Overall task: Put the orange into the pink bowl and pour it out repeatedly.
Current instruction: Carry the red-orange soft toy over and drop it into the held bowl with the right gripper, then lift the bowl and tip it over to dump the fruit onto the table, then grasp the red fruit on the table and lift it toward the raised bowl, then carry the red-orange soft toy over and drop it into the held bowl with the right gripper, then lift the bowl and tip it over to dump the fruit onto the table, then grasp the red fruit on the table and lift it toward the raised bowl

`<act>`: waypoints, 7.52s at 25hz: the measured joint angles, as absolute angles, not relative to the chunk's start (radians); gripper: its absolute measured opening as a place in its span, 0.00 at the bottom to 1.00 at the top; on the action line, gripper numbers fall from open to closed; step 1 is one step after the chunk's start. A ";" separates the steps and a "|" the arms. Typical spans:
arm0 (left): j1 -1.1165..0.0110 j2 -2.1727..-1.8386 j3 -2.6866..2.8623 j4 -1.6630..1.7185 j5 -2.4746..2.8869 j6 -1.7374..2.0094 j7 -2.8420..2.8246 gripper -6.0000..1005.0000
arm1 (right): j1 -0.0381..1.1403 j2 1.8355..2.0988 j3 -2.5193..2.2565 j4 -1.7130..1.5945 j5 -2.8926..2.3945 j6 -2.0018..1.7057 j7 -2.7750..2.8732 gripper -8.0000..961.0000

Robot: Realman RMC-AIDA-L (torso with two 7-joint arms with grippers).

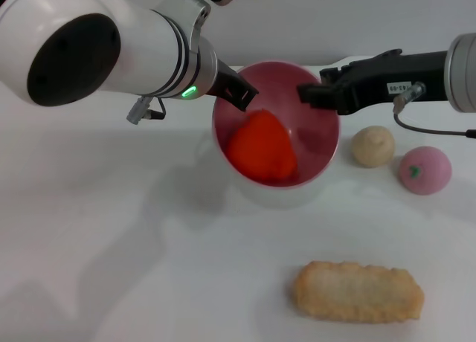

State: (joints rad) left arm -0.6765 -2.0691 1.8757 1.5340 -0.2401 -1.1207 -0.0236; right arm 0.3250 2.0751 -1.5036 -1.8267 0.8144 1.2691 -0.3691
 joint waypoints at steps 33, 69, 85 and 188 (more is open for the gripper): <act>-0.565 -2.078 2.511 1.401 0.908 -0.787 0.149 0.05 | 0.168 2.073 -1.053 -1.504 0.792 1.299 -0.390 0.43; -0.584 -2.059 1.547 1.432 -0.164 -1.145 0.016 0.05 | 0.495 2.079 -1.616 -1.213 0.898 1.064 -0.508 0.62; -0.596 -2.060 1.566 1.434 -0.170 -1.148 0.031 0.05 | 0.605 2.079 -1.637 -0.988 0.914 1.012 -0.499 0.54; -0.511 -2.078 2.500 1.417 1.189 -0.861 -0.553 0.05 | 0.298 2.076 -1.239 -1.479 0.786 1.309 -0.395 0.55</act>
